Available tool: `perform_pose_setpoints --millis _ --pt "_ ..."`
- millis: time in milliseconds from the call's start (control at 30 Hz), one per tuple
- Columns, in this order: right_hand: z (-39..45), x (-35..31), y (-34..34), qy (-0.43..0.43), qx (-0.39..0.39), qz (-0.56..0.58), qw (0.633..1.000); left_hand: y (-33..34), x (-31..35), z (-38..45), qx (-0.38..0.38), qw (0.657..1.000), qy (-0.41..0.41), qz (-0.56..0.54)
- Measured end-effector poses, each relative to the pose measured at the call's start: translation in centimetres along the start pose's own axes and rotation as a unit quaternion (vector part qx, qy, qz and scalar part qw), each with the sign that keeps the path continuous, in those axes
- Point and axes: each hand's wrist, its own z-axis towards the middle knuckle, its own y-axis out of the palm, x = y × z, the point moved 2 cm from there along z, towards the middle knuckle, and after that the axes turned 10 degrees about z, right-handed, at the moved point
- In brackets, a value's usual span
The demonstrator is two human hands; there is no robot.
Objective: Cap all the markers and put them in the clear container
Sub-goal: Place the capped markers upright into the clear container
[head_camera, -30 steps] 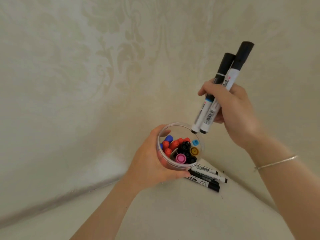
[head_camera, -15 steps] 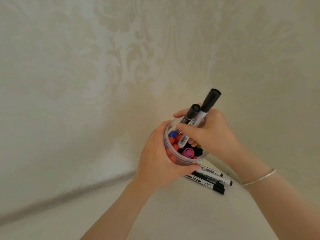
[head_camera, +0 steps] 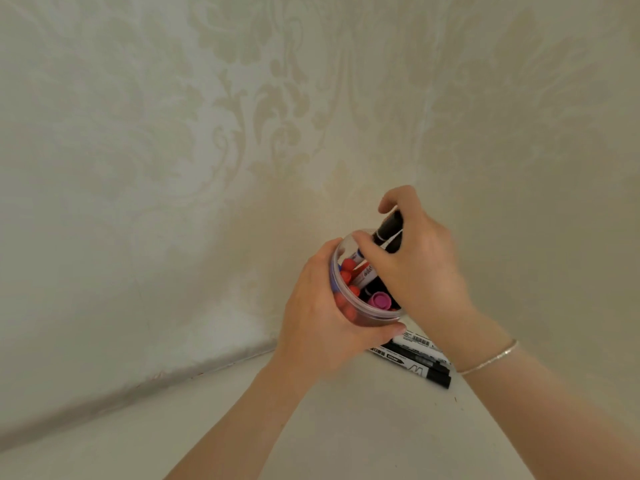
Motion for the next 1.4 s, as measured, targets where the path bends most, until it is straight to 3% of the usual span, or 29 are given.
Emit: perform_pose_setpoints --millis 100,333,433,567,633,767,1000,1100,1233,1400 --pt "-0.4 -0.3 0.4 -0.028 -0.058 -0.096 0.993 0.1 -0.2 -0.1 0.011 1.000 -0.004 -0.004" --pt "-0.3 -1.1 0.5 -0.041 -0.118 -0.151 0.981 0.5 -0.7 -0.2 0.046 0.999 -0.008 -0.019" --pt "-0.5 -0.8 1.1 0.003 -0.189 -0.146 0.971 0.8 -0.8 -0.6 0.070 0.997 -0.014 -0.027" --pt "0.5 -0.4 0.4 0.123 -0.316 -0.051 0.939 1.0 -0.8 -0.8 0.078 0.996 0.007 -0.031" --pt "1.0 -0.2 -0.5 0.125 -0.344 -0.078 0.927 1.1 -0.7 -0.9 0.070 0.997 0.019 -0.036" --pt "0.7 0.2 0.0 0.062 -0.301 -0.151 0.940 1.2 -0.4 -0.9 0.054 0.995 0.045 -0.065" --pt "0.0 0.5 1.5 0.072 -0.213 -0.020 0.974 1.1 -0.5 -0.5 0.069 0.990 0.024 -0.118" --pt "-0.2 -0.1 1.3 0.053 -0.213 0.037 0.975 0.9 -0.7 -0.4 0.079 0.990 0.002 -0.116" --pt "-0.1 -0.7 0.3 0.105 -0.222 0.124 0.961 0.9 -1.0 -0.3 0.086 0.990 -0.019 -0.109" --pt "1.0 -0.7 -1.1 0.114 -0.233 0.071 0.963 1.1 -1.0 -0.6 0.074 0.992 -0.005 -0.101"
